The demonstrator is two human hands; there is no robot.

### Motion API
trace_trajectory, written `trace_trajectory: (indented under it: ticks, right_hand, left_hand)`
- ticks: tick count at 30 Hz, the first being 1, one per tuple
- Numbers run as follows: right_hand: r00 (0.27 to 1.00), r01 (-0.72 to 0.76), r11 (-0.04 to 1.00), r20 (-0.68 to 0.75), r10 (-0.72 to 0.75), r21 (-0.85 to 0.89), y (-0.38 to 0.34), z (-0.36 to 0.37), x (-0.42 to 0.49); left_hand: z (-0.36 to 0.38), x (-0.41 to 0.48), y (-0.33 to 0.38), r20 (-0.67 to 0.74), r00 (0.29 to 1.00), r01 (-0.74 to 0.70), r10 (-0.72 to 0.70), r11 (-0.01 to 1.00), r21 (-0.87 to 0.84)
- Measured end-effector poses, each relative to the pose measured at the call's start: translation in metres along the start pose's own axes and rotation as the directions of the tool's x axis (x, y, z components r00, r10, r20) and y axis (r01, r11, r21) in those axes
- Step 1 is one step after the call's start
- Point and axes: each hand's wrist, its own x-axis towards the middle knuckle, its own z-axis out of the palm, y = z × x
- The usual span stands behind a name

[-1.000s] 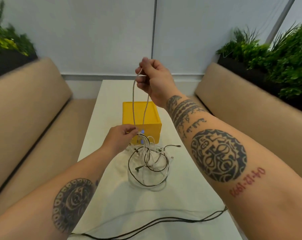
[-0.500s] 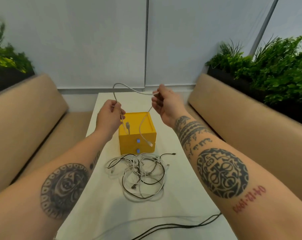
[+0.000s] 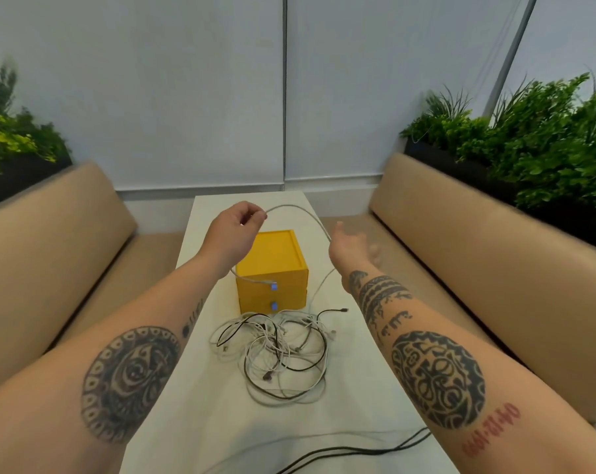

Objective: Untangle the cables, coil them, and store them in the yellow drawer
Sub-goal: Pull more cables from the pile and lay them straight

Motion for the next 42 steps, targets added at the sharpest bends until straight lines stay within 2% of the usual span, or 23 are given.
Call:
trace_trajectory:
  ticks: [1,3,5,6,7,9,13,17,19,21,23,25,27,29,30,33,38,40,42]
  right_hand:
    - [0.997,0.062,0.996,-0.039,-0.065,-0.071,-0.007,0.000,-0.004]
    - [0.934,0.341,0.935,-0.075,-0.348,-0.091,-0.018,0.001,-0.009]
    - [0.803,0.596,0.794,0.075,-0.591,-0.121,-0.025,0.006,-0.019]
    - [0.754,0.654,0.744,0.187,-0.629,-0.137,-0.028,0.009,-0.023]
    - [0.724,0.681,0.717,0.282,-0.630,-0.146,-0.028,0.013,-0.024]
    - [0.685,0.708,0.695,0.364,-0.631,-0.128,-0.027,0.017,-0.023]
    - [0.658,0.745,0.645,0.340,-0.672,-0.169,-0.027,0.008,-0.012]
    - [0.665,0.746,0.610,0.300,-0.684,-0.266,-0.025,-0.014,0.005]
    - [0.609,0.790,0.509,0.346,-0.713,-0.342,-0.022,-0.018,0.010]
    - [0.534,0.832,0.386,0.383,-0.754,-0.399,-0.020,-0.017,0.010]
    - [0.442,0.858,0.230,0.430,-0.787,-0.459,-0.017,-0.013,0.009]
    - [0.372,0.863,0.105,0.481,-0.794,-0.495,-0.011,-0.007,0.005]
    - [0.377,0.850,0.075,0.503,-0.778,-0.521,-0.005,0.000,-0.003]
    - [0.430,0.832,0.128,0.483,-0.762,-0.539,-0.003,0.009,-0.010]
    - [0.456,0.822,0.156,0.468,-0.757,-0.548,-0.003,0.013,-0.013]
    - [0.511,0.793,0.213,0.434,-0.742,-0.570,-0.005,0.013,-0.016]
    - [0.584,0.797,0.353,0.473,-0.660,-0.490,-0.011,-0.003,-0.009]
    - [0.600,0.796,0.409,0.493,-0.629,-0.446,-0.011,-0.006,-0.007]
    - [0.625,0.779,0.437,0.507,-0.593,-0.449,-0.007,-0.010,-0.005]
  left_hand:
    - [0.001,0.000,0.000,0.009,1.000,-0.003,0.002,1.000,0.021]
    - [0.003,0.000,0.002,0.033,0.999,-0.020,0.018,0.998,0.059]
    - [0.004,0.000,0.005,0.062,0.997,-0.045,0.040,0.995,0.090]
    - [0.003,0.000,0.007,0.071,0.996,-0.053,0.046,0.994,0.092]
    - [0.002,0.000,0.008,0.079,0.996,-0.054,0.048,0.995,0.084]
    - [-0.003,-0.002,0.009,0.118,0.992,-0.061,0.051,0.995,0.077]
    - [-0.019,-0.011,0.000,0.240,0.971,-0.055,0.017,0.987,0.152]
    - [-0.044,-0.017,-0.027,0.243,0.958,0.136,-0.154,0.987,0.090]
    - [-0.050,-0.021,-0.034,0.293,0.933,0.175,-0.208,0.975,0.133]
    - [-0.053,-0.024,-0.036,0.340,0.915,0.110,-0.217,0.946,0.306]
    - [-0.055,-0.023,-0.037,0.350,0.913,0.000,-0.211,0.856,0.516]
    - [-0.057,-0.021,-0.038,0.292,0.937,-0.058,-0.190,0.741,0.669]
    - [-0.056,-0.019,-0.035,0.201,0.968,-0.072,-0.152,0.597,0.799]
    - [-0.052,-0.017,-0.030,0.126,0.985,-0.055,-0.122,0.467,0.883]
    - [-0.050,-0.016,-0.028,0.094,0.988,-0.032,-0.121,0.435,0.900]
    - [-0.050,-0.015,-0.030,0.064,0.994,-0.021,-0.088,0.414,0.910]
    - [-0.056,-0.020,-0.035,0.081,0.994,-0.106,0.077,0.446,0.889]
    - [-0.060,-0.019,-0.034,0.050,0.996,-0.079,0.076,0.461,0.884]
    - [-0.069,-0.018,-0.034,-0.002,1.000,-0.007,0.017,0.476,0.880]
